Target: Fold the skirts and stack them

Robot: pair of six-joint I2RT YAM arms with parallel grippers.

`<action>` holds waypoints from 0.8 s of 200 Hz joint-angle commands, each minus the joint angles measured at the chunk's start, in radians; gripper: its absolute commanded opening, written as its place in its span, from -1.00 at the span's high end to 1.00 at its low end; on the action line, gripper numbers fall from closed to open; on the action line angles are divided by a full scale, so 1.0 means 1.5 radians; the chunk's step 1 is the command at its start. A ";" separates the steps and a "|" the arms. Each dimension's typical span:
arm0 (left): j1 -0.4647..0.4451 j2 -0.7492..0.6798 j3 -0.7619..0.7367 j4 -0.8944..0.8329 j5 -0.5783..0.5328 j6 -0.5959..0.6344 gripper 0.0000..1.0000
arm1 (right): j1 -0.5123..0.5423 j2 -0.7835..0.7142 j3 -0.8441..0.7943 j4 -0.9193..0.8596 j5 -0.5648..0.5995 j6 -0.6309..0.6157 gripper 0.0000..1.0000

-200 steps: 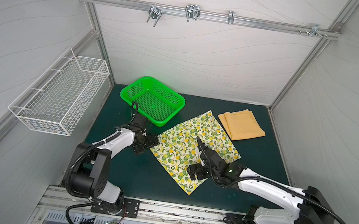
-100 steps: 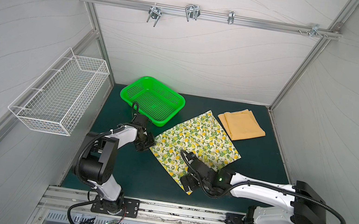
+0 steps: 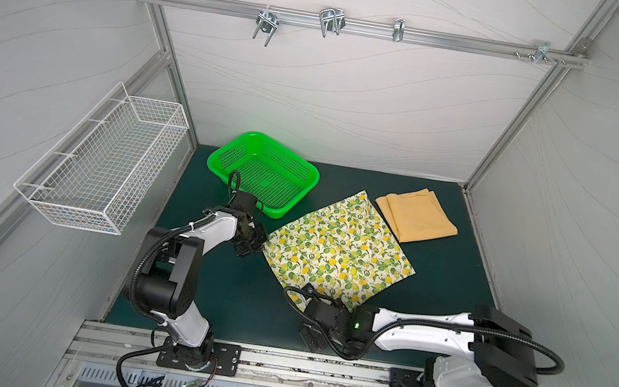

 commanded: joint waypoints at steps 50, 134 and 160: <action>0.003 -0.035 0.094 -0.062 0.021 0.006 1.00 | 0.007 0.070 0.003 0.030 -0.001 0.009 -0.69; 0.003 -0.037 0.131 -0.085 0.023 0.015 1.00 | 0.007 0.100 0.010 0.013 0.002 0.034 -0.16; 0.003 -0.032 0.147 -0.096 0.023 0.018 1.00 | 0.006 0.102 -0.001 0.011 0.001 0.049 0.04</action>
